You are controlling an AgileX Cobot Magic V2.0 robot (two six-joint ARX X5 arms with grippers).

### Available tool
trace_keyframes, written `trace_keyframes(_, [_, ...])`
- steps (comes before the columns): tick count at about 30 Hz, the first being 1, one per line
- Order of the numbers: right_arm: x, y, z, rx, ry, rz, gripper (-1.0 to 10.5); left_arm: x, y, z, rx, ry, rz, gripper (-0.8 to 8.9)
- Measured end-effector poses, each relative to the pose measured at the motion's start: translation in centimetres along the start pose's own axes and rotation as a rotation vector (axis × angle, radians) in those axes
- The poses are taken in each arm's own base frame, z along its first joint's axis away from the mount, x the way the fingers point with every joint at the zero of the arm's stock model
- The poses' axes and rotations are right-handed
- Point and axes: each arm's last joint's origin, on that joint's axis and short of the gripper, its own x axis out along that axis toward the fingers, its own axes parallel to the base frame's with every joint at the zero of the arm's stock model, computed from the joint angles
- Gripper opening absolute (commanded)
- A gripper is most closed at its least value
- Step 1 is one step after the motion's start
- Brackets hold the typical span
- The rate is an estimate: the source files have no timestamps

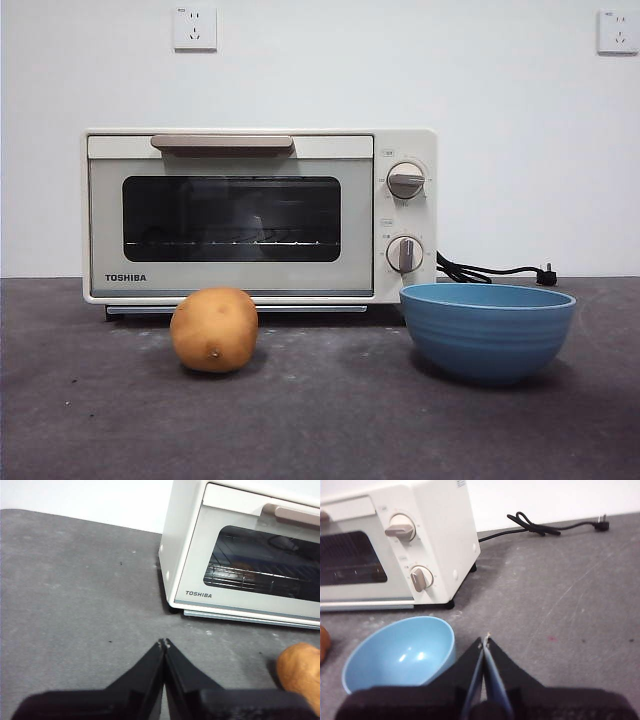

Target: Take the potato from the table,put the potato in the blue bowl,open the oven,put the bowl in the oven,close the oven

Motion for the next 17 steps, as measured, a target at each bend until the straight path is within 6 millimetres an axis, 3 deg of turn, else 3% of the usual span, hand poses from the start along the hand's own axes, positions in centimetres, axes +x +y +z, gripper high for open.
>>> trace_keyframes(8, [-0.2,0.2,0.8,0.152,-0.022,0.005,-0.1,-0.3,-0.4,0.5,-0.077,0.022,-0.092,-0.07])
trace_keyframes(17, [-1.5,1.1,6.0,0.186,-0.061,0.016,-0.1,-2.2,-1.8,4.9,-0.133,0.042,-0.137,-0.07])
